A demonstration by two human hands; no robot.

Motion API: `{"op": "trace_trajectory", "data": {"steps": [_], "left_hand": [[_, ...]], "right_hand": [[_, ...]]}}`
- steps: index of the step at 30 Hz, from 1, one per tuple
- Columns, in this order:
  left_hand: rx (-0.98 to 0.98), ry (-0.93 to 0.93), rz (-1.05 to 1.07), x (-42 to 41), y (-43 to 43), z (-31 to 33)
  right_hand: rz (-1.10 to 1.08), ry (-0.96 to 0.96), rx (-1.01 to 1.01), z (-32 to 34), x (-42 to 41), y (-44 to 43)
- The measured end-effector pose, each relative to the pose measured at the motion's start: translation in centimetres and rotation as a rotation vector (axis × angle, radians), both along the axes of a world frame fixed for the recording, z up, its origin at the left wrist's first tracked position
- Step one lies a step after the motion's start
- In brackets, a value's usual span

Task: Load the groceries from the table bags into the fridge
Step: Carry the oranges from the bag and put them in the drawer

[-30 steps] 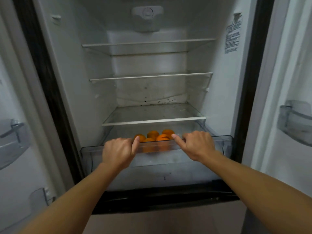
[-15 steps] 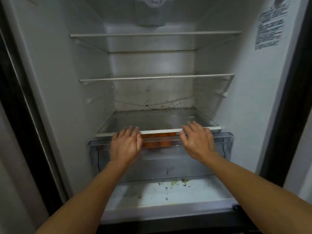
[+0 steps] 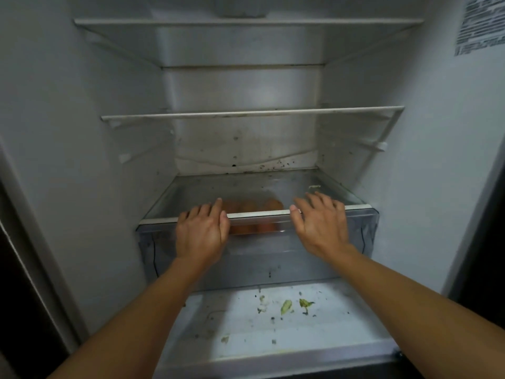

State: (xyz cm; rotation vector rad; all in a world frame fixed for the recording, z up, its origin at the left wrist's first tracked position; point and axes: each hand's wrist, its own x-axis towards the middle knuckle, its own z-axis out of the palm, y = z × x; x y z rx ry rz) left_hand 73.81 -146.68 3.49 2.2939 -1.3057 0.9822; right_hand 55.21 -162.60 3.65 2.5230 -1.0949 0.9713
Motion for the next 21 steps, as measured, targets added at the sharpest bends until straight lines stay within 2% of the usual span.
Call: {"op": "trace_trajectory", "data": {"steps": [4,8,11,21], "left_hand": [[0.106,0.048,-0.01,-0.7,1.2,1.1],[0.121,-0.056,-0.061,-3.0,4.2,1.4],[0.168,-0.03,-0.048,-5.8,7.4,0.7],[0.231,0.099,0.106,-18.9,24.1,-3.3]], "right_hand": [[0.072,0.109,0.121,1.1,-1.6,0.5],[0.15,0.091,0.018,1.0,-4.0,2.3],[0.168,0.159,-0.025,0.8,-5.8,4.7],[0.491,0.184,0.033,-2.7,-12.7,17.8]]}}
